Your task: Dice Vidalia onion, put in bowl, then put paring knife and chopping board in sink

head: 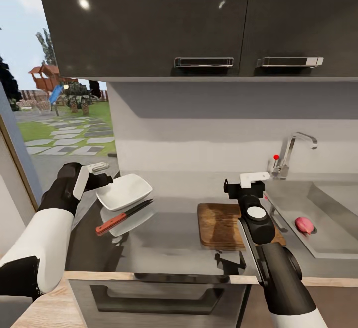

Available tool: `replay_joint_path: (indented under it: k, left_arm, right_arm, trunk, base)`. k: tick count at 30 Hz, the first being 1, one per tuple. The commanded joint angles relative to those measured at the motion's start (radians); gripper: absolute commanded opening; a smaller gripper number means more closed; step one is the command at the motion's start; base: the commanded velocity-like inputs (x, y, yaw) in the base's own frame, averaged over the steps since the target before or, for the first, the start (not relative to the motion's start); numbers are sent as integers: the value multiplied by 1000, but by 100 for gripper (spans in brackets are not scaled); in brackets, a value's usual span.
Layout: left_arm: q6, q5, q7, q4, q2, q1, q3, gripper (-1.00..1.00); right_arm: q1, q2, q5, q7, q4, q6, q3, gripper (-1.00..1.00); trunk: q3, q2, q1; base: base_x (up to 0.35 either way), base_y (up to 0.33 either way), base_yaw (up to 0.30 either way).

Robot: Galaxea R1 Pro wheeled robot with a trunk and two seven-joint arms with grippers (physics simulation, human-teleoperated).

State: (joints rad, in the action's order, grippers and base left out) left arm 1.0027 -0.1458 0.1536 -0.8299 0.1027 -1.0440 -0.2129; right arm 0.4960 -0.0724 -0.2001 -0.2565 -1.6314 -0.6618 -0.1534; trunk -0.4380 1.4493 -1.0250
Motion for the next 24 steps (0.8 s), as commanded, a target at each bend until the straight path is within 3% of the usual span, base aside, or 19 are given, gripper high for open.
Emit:
replay_joint_path:
  k: [1, 13, 14, 15, 18, 24]
  left_arm:
    - [4, -11, 9, -1, 0, -1, -1, 100]
    - [5, -11, 9, -8, 1, -1, -6, 100]
    - [6, -11, 9, -21, 3, -1, -7, 100]
    - [9, -11, 9, -105, 6, -1, -5, 100]
    - [12, -12, 9, -215, 7, -1, -2, 100]
    - [13, -12, 9, -241, 8, -1, 0, 100]
  right_arm:
    - [1, 0, -4, -3, -1, -7, -2, 100]
    - [1, 0, -4, -3, -1, -7, -2, 100]
    - [1, 0, -4, -3, -1, -7, -2, 100]
    - [1, 0, -4, -3, -1, -7, -2, 100]
    - [1, 0, -4, -3, -1, -7, -2, 100]
    - [1, 0, -4, -3, -1, -7, -2, 100]
  trunk:
    - [-1, 1, 0]
    - [-1, 1, 0]
    - [-1, 1, 0]
    - [-1, 1, 0]
    - [-1, 1, 0]
    - [-1, 1, 0]
  base:
    - [0, 0, 0]
    - [0, 0, 0]
    - [0, 0, 0]
    - [0, 0, 0]
    - [0, 0, 0]
    - [0, 0, 0]
